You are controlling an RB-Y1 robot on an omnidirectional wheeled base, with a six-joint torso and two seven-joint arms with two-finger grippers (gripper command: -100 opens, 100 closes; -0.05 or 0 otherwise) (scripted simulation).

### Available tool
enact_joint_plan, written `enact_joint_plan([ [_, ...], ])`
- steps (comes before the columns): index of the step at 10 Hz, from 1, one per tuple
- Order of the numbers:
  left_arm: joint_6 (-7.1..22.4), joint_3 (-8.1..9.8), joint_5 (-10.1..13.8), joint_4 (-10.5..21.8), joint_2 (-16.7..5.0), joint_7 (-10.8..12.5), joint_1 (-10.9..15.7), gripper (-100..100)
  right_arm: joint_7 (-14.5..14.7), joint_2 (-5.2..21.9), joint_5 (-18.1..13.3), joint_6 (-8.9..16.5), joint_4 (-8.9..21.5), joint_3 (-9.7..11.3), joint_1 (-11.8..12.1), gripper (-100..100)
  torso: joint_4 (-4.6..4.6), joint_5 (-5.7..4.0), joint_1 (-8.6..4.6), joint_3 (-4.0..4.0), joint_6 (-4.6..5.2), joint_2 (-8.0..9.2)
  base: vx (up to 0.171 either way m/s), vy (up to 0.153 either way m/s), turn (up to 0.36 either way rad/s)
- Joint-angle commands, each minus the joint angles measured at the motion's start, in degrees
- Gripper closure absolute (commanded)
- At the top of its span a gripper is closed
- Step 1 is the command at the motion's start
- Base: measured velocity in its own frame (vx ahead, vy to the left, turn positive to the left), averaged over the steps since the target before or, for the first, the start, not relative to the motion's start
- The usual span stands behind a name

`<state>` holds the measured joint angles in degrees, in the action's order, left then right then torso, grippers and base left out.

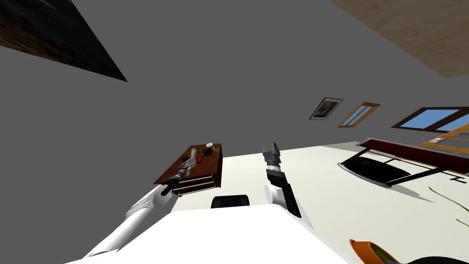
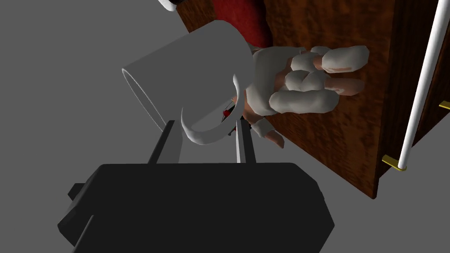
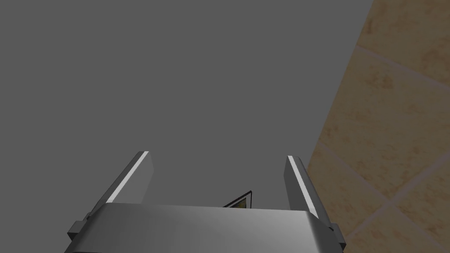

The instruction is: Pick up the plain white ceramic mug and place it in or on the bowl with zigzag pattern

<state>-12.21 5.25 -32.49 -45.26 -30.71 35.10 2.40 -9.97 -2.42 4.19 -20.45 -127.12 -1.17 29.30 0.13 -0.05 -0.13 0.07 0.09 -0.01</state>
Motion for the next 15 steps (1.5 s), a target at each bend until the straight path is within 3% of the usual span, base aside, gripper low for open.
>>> enact_joint_plan([
  [1, 1.10, 0.02, -0.74, -0.38, -0.51, 2.55, 0.09, 100, 0.00, 0.00, 0.00, 0.00, 0.00, 0.00, 0.00, 0, 0.00, 0.00, 0.00, 0.00, 0.00, 0.00, 0.011, -0.003, -0.112],
  [4, 3.87, 0.88, -2.95, -0.24, -1.84, 7.16, 0.40, 100, 0.00, 0.00, 0.00, 0.00, 0.00, -0.01, 0.01, 0, -0.03, 0.02, 0.02, -0.01, -0.12, 0.01, 0.016, -0.009, -0.137],
  [5, 3.87, 0.88, -2.95, -0.24, -1.84, 7.41, 0.40, 100, 0.00, 0.00, 0.00, 0.00, 0.00, 0.00, 0.01, 0, -0.02, 0.02, 0.01, -0.01, -0.07, -0.01, 0.019, -0.009, -0.094],
  [6, 5.27, 1.33, -3.94, -0.06, -2.40, 9.61, 0.58, 100, 0.00, 0.00, 0.00, 0.00, 0.00, -0.01, 0.01, 0, -0.02, 0.02, 0.01, -0.01, -0.12, 0.00, 0.029, -0.015, -0.165],
  [7, 5.27, 1.33, -3.94, -0.06, -2.40, 9.73, 0.58, 100, 0.00, 0.00, 0.00, 0.00, 0.00, 0.00, 0.01, 0, -0.01, 0.02, -0.02, -0.02, -0.07, -0.03, 0.024, -0.009, -0.094],
  [10, 9.41, 2.71, -6.38, 0.88, -3.63, 15.60, 1.24, 100, 0.00, 0.00, 0.00, 0.00, 0.00, 0.00, 0.01, 0, -0.01, 0.02, -0.04, -0.07, -0.01, -0.15, 0.054, -0.020, -0.236],
  [13, 10.75, 3.17, -7.03, 1.30, -3.90, 18.10, 1.49, 100, 0.00, 0.00, 0.00, 0.00, 0.00, -0.01, 0.02, 0, -0.03, 0.05, 0.01, -0.08, -0.12, -0.13, 0.048, -0.009, -0.084],
  [15, 13.29, 4.08, -8.11, 2.20, -4.30, 21.25, 2.00, 100, 0.00, 0.00, 0.00, 0.00, 0.00, -0.01, 0.01, 0, -0.02, 0.06, -0.01, -0.05, -0.10, -0.09, 0.057, -0.019, -0.180],
])
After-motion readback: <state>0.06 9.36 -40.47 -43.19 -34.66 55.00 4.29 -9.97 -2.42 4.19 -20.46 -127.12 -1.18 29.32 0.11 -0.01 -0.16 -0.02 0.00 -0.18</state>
